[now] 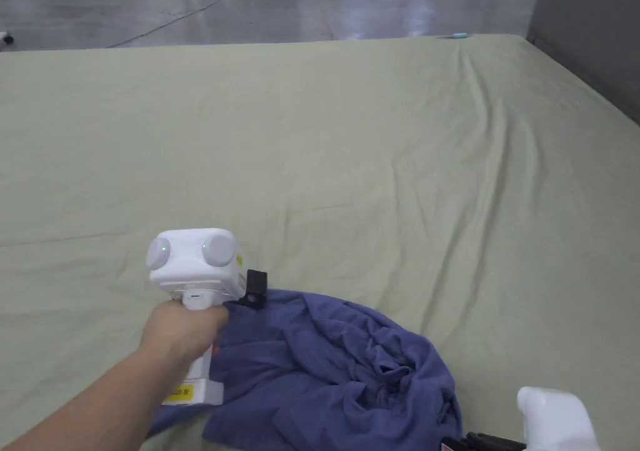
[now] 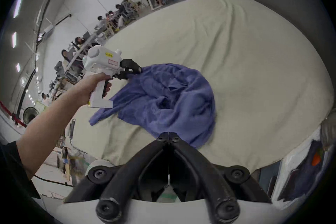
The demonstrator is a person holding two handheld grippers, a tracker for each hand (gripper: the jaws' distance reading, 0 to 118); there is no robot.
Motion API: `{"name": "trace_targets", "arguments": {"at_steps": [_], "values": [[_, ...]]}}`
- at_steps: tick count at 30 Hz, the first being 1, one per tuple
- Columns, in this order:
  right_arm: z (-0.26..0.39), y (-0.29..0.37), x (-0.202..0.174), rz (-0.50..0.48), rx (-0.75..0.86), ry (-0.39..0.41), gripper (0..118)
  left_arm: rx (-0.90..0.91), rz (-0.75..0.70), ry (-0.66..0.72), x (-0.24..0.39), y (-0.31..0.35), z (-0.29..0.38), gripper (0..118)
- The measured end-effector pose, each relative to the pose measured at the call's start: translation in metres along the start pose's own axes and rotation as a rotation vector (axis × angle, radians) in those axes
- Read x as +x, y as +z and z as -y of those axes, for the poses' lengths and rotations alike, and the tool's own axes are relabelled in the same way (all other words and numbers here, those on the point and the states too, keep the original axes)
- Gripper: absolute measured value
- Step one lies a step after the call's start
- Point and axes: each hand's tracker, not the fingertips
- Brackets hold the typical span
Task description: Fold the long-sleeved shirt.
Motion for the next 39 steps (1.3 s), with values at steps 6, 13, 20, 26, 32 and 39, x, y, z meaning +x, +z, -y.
{"name": "trace_targets", "arguments": {"at_steps": [6, 13, 20, 26, 32, 39], "values": [[-0.015, -0.024, 0.01, 0.084, -0.029, 0.003, 8, 0.007, 0.077, -0.106, 0.013, 0.048, -0.004, 0], [-0.045, -0.076, 0.017, 0.013, -0.087, -0.187, 118, 0.111, 0.154, -0.097, 0.019, 0.119, 0.011, 0], [-0.045, -0.1, 0.012, 0.142, -0.155, -0.093, 16, 0.098, 0.252, -0.013, -0.001, 0.148, 0.035, 0], [-0.064, -0.027, 0.023, 0.017, 0.039, -0.082, 15, 0.157, 0.334, 0.046, -0.025, 0.203, 0.053, 0], [-0.145, 0.057, 0.0, -0.002, 0.228, 0.118, 13, 0.346, 0.395, 0.084, -0.045, 0.297, 0.037, 0], [-0.269, 0.129, -0.057, 0.046, 0.378, 0.301, 14, 0.494, 0.421, 0.123, -0.077, 0.387, -0.026, 0]]}}
